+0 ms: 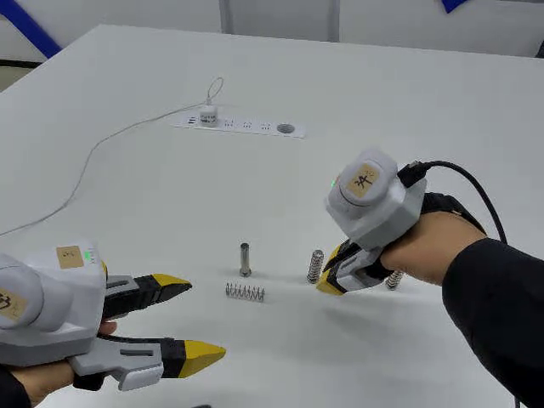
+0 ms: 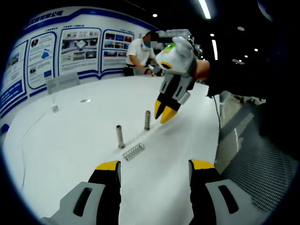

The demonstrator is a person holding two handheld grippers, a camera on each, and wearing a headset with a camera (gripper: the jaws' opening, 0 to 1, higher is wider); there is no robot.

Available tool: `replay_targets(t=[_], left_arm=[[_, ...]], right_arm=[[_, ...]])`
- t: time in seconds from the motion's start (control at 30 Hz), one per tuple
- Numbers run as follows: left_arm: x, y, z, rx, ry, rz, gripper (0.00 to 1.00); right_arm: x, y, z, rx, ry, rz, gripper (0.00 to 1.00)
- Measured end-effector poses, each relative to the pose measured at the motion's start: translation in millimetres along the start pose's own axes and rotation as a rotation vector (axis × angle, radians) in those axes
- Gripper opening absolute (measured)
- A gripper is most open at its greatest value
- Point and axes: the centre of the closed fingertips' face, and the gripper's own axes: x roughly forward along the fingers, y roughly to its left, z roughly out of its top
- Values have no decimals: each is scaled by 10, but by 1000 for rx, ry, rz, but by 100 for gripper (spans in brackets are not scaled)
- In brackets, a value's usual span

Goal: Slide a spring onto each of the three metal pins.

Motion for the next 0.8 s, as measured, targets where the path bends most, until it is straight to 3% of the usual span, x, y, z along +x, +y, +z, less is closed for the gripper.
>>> replay_targets(t=[0.23,0.8], left_arm=[[-3,12,-1,0,-1,4,60],[5,8,-26,4,11,4,60]], right_arm=[[73,155,216,-54,-17,30,13],[365,365,706,-182,-84,72,13]])
